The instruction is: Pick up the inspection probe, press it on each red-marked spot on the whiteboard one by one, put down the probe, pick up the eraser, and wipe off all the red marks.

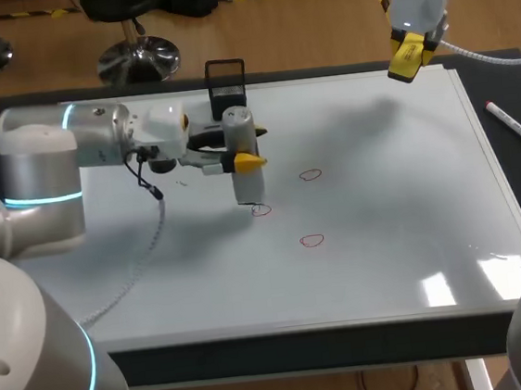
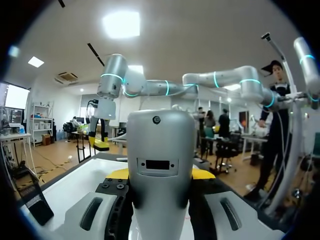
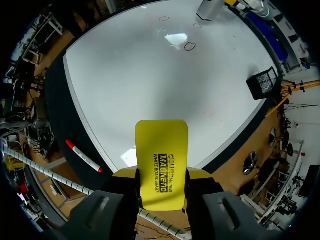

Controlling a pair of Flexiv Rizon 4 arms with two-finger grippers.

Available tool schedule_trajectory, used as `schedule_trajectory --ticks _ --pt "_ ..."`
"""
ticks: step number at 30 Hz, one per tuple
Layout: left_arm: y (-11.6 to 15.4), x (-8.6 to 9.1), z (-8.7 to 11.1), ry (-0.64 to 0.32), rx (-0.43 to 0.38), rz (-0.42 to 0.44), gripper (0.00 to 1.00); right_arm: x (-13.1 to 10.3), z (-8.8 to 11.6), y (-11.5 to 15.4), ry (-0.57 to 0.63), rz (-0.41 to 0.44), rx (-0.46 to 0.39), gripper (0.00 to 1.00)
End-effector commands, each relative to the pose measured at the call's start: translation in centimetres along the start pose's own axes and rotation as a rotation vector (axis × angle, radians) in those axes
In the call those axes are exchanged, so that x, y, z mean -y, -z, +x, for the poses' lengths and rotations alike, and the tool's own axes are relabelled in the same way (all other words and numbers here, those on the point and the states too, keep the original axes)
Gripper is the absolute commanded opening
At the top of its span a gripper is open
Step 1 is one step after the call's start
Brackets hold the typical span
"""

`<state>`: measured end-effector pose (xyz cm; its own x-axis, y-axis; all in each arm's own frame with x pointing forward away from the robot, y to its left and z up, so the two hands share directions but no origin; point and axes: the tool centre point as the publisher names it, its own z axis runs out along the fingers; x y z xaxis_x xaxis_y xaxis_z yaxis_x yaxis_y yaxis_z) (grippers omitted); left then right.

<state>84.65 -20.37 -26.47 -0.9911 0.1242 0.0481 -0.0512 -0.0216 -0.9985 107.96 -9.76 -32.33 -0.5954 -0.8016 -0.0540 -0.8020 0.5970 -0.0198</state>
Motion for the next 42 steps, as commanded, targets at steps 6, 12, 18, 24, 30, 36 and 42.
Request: schedule_trajectory --ticks 6,12,18,24,30,36,42 --pt "-0.6 -1.9 0.0 0.011 -0.029 0.018 0.0 0.1 0.0 0.1 0.002 0.002 -0.003 0.0" --pt "-0.6 -2.6 0.0 0.006 -0.042 0.03 0.0 0.1 0.0 0.1 0.002 0.002 -0.003 0.0" --pt "-0.6 -3.1 -0.2 0.005 -0.048 0.037 0.0 0.1 0.0 0.1 0.002 0.002 -0.003 0.0" --pt "-0.6 -3.5 -0.4 0.011 -0.05 0.031 0.0 0.1 0.0 0.1 0.002 0.002 -0.003 0.0" --pt "-0.8 -3.6 -0.5 0.014 -0.055 0.027 0.0 0.1 0.0 0.1 0.002 0.002 -0.003 0.0" --pt "-0.9 -3.7 -0.6 0.017 -0.056 0.028 0.0 0.1 0.0 0.1 0.002 0.002 -0.003 0.0" --pt "-0.9 -3.2 -0.8 0.009 -0.052 0.03 0.0 0.1 0.0 0.1 0.002 0.002 -0.003 0.0"
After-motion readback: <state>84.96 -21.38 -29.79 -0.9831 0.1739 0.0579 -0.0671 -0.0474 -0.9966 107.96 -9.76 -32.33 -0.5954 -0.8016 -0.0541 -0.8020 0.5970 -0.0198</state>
